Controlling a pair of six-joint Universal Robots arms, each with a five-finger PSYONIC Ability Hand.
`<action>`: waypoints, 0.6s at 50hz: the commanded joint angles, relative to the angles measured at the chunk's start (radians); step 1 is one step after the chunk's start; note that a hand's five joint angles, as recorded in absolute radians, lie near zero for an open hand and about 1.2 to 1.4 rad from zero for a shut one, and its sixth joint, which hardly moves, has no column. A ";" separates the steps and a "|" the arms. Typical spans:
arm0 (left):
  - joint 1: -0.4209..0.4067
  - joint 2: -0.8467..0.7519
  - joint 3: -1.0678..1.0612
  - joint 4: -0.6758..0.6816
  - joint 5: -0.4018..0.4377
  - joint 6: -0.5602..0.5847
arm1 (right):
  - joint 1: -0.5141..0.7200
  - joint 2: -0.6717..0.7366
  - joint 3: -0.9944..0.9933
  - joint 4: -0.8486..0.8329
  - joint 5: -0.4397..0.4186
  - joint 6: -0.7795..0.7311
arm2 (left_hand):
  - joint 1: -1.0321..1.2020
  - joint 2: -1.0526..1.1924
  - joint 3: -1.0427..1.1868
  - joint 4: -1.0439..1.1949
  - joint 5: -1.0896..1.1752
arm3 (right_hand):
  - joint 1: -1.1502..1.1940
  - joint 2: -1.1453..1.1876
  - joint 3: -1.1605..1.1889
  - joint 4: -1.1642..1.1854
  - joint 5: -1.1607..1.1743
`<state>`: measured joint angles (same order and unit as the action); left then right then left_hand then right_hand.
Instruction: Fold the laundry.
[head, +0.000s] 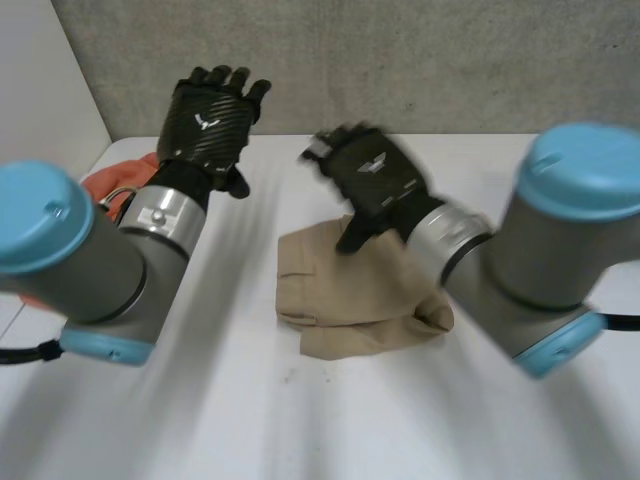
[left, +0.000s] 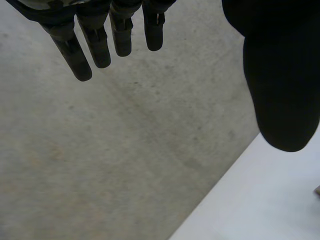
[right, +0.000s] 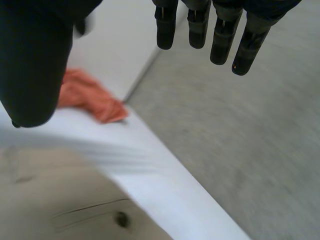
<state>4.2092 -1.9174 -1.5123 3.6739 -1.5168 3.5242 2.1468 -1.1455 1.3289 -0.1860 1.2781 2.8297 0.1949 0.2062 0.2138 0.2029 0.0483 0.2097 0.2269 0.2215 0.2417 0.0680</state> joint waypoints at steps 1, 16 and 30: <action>-0.081 -0.202 0.324 -0.309 0.035 -0.154 | -0.160 -0.046 -0.025 0.155 0.072 0.246 | 0.013 0.001 -0.006 0.005 -0.015 | -0.035 -0.052 -0.047 -0.067 -0.068; -0.163 -0.388 0.508 -0.529 -0.054 -0.165 | -0.157 0.309 -0.457 0.549 0.015 0.208 | 0.033 0.022 0.014 0.025 0.005 | -0.035 -0.052 -0.047 -0.067 -0.068; -0.161 -0.445 0.503 -0.606 -0.068 -0.088 | -0.122 0.500 -0.591 0.672 0.161 -0.030 | 0.030 0.019 0.011 0.022 0.002 | -0.035 -0.052 -0.047 -0.067 -0.068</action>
<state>4.0482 -2.3422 -1.0071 3.0715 -1.5921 3.3863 2.0199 -0.6719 0.7267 0.4769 1.3333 2.9098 0.1953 0.2062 0.2139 0.2029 0.0484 0.2070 0.2269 0.2182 0.2417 0.0679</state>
